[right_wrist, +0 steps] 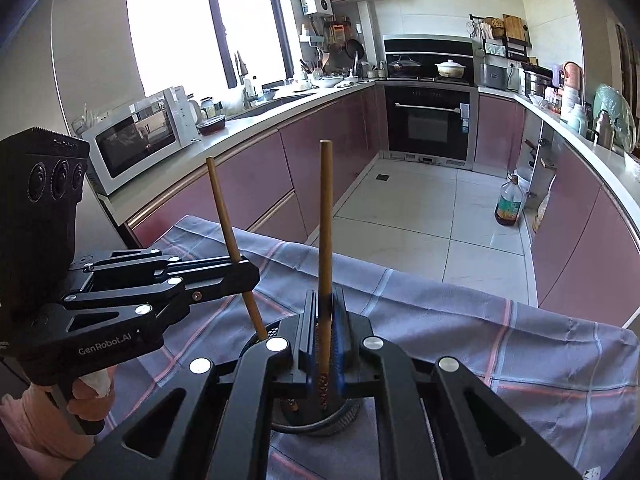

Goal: Organize utensils
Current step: 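Lift the chopstick upright and lower it into the black mesh cup, then open the right gripper and withdraw it from the mesh cup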

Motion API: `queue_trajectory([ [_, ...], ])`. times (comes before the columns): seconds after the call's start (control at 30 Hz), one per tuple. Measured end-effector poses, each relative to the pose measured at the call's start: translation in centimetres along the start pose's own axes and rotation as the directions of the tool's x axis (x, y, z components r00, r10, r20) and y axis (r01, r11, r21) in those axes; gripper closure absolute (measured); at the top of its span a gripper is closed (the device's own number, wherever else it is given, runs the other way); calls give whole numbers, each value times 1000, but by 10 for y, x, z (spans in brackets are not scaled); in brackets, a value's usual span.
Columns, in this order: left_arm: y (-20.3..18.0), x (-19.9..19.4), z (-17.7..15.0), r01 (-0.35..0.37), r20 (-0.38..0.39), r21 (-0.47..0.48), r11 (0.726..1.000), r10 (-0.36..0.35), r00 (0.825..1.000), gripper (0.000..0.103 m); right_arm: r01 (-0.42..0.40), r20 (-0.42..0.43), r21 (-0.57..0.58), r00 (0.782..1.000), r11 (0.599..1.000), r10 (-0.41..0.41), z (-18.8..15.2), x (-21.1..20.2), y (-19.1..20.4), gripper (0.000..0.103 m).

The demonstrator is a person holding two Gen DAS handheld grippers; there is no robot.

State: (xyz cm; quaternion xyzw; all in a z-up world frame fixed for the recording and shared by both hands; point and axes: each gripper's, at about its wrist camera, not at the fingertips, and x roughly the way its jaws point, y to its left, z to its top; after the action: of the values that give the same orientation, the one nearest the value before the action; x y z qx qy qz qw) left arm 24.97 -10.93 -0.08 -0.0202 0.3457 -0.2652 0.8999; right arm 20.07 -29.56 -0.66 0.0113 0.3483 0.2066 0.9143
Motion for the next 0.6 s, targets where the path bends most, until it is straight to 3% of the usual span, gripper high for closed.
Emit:
queue_trajectory([
  [0.13,8,7,-1,-22,-7,-13,1000,22,1000,95,1,10,29,1000,1000,-1,1,3,-5,96],
  [0.27,15,3,-8,-52,13,-24,998,53,999,82,-3,37,42,999,999,1,0,-2,-8,89],
  [0.47,20,-17,-19,-114,69,-34,993,116,991,72,-3,84,35,996,999,0,-7,-17,-2,75],
  [0.6,22,-37,-31,-147,114,-32,989,150,982,64,-32,116,17,993,999,29,-15,-31,8,74],
])
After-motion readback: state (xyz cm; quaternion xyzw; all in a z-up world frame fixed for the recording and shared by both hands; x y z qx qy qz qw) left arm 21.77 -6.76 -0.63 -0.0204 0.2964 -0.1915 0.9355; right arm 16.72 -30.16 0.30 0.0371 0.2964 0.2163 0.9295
